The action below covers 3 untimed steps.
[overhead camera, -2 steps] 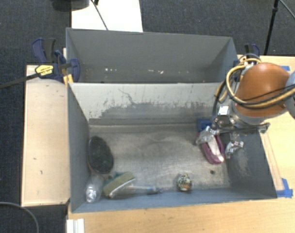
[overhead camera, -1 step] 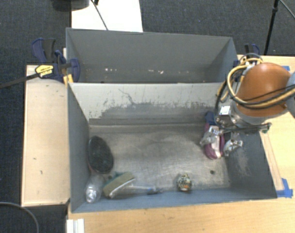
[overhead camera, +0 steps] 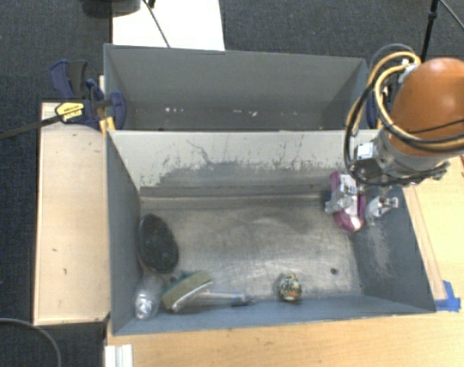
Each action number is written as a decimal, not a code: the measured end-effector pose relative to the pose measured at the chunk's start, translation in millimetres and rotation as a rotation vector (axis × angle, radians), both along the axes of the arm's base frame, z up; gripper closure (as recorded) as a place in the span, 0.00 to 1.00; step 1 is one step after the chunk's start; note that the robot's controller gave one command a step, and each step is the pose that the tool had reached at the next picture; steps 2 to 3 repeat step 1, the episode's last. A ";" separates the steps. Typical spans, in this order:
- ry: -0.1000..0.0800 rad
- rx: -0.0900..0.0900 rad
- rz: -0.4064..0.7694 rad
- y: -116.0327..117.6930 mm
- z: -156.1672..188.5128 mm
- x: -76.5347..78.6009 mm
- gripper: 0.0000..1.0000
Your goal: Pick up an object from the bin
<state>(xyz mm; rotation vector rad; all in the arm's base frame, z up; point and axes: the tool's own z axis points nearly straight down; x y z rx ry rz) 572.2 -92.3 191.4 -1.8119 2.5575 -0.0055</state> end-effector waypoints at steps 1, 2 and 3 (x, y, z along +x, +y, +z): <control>-0.003 -0.002 0.022 7.9 192.5 -6.8 1.00; -0.003 -0.002 0.022 7.9 192.5 -6.8 1.00; -0.003 -0.002 0.022 7.9 192.5 -6.8 1.00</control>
Offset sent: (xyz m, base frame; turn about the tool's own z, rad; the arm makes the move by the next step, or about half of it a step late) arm -0.0081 0.0074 0.1879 -0.0259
